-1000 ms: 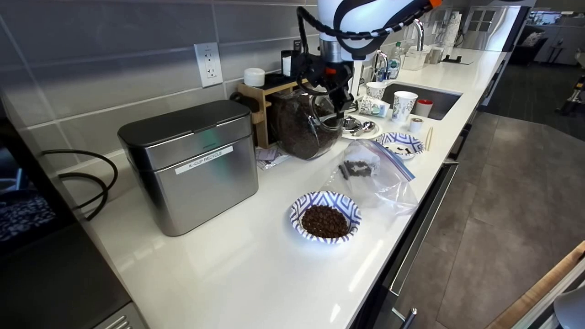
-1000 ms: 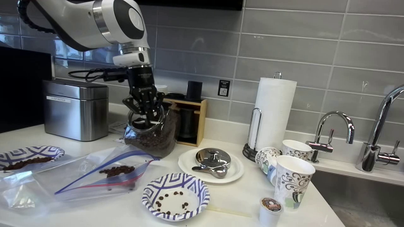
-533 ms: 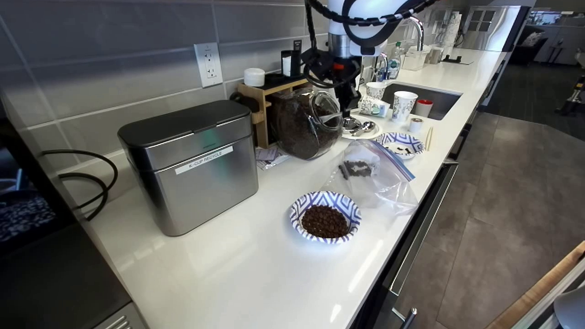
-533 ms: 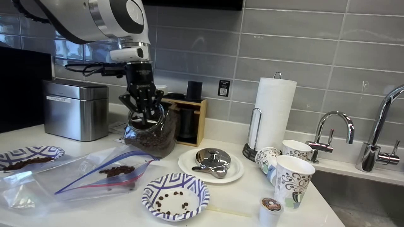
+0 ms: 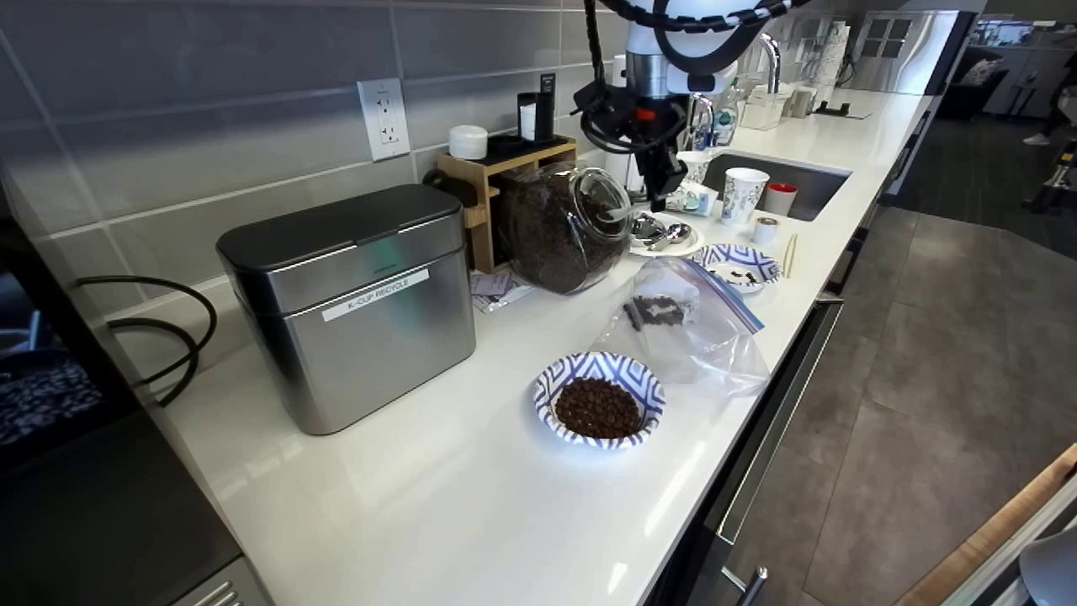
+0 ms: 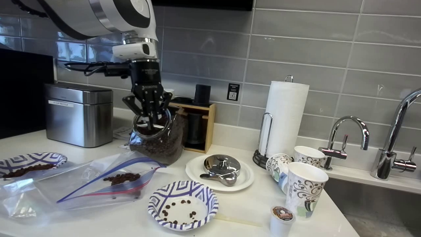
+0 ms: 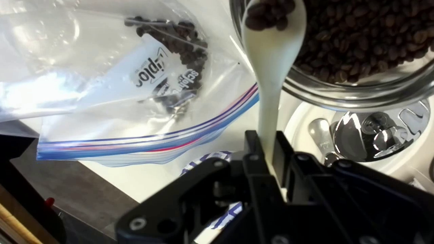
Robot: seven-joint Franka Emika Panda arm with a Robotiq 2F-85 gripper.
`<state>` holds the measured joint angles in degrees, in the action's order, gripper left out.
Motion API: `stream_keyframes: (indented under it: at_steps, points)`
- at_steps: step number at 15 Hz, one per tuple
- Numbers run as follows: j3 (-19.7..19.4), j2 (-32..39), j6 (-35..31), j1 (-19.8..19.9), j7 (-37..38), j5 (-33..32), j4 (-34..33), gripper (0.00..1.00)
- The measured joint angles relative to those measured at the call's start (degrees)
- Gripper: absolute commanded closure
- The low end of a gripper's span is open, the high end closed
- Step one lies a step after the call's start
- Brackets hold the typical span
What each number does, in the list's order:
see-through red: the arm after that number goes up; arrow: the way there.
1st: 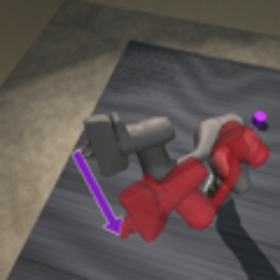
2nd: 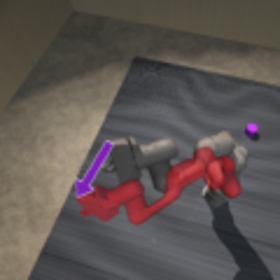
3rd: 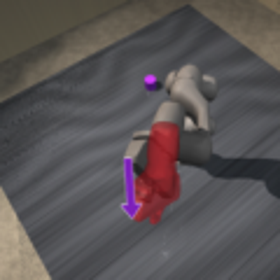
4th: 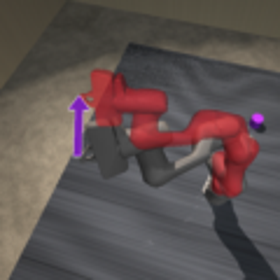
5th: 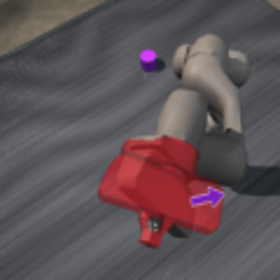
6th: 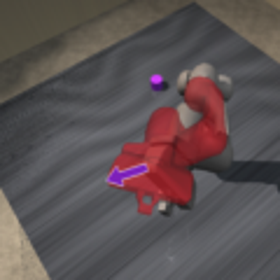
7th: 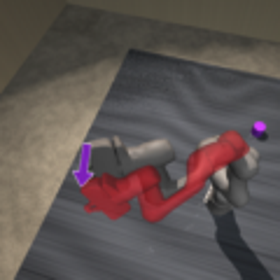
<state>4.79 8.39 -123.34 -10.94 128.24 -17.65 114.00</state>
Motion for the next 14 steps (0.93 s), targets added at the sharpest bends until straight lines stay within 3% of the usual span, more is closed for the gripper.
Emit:
stream_keyframes:
  at_steps: [6,14]
  points:
    - [-0.19,-2.24,0.00,1.62,-4.68,0.00,1.83,0.97]
    - [-0.99,-7.30,-0.99,4.81,-17.78,0.53,6.55,0.97]
